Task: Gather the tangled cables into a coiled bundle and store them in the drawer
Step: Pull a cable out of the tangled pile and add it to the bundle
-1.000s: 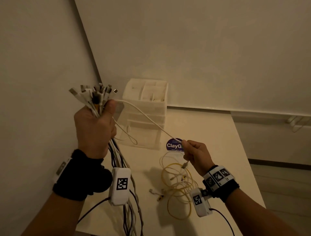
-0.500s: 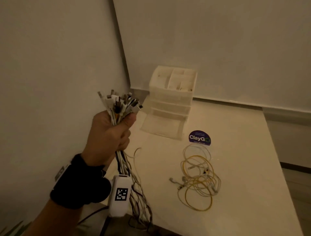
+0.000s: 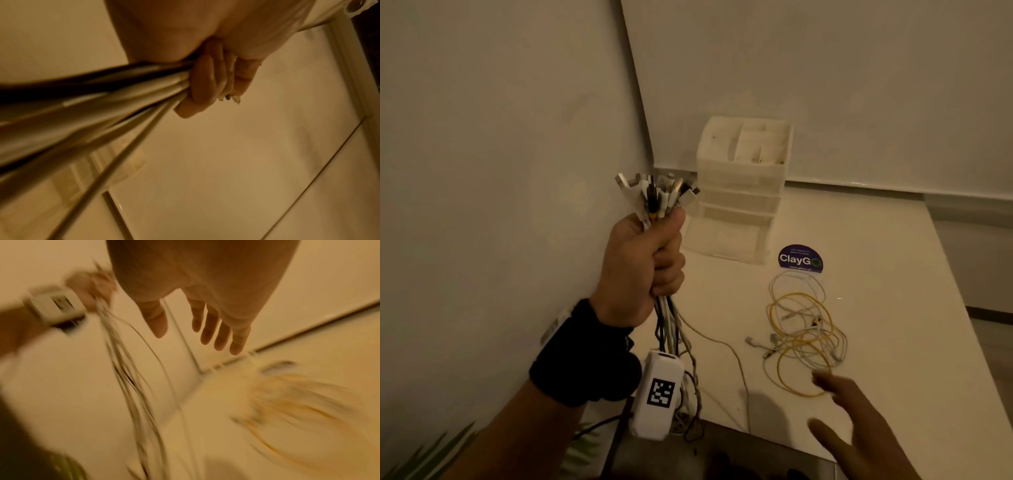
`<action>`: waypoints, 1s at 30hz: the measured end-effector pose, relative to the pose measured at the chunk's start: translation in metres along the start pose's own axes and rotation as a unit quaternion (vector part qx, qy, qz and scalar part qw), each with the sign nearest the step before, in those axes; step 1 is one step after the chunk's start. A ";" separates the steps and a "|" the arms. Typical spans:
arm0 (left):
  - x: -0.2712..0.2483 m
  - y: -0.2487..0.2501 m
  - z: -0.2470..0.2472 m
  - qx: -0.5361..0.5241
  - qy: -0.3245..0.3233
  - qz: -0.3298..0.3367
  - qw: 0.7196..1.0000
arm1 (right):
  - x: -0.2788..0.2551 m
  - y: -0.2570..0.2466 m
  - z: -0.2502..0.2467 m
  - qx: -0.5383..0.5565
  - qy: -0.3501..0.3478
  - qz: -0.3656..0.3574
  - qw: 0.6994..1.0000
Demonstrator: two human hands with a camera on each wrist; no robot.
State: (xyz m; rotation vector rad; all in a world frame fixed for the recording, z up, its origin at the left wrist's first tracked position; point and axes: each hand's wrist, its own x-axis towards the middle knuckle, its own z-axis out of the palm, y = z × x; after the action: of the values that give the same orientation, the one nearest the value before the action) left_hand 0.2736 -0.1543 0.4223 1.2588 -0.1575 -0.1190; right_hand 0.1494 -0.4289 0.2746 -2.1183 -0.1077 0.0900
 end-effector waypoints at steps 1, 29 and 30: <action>-0.002 -0.003 0.005 -0.008 -0.009 0.000 1.000 | 0.015 -0.026 0.010 0.018 -0.025 -0.015 0.999; 0.001 0.038 0.015 -0.145 -0.161 0.069 0.974 | 0.048 0.072 0.146 0.038 -0.225 0.157 0.961; 0.004 0.037 0.017 -0.137 -0.160 0.066 0.975 | 0.046 0.078 0.149 0.022 -0.234 0.160 0.959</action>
State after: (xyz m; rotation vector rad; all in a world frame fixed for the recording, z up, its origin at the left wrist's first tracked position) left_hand 0.2742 -0.1594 0.4628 0.9436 -0.4863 -0.2218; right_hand 0.1820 -0.3383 0.1289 -2.0155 -0.0393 0.7790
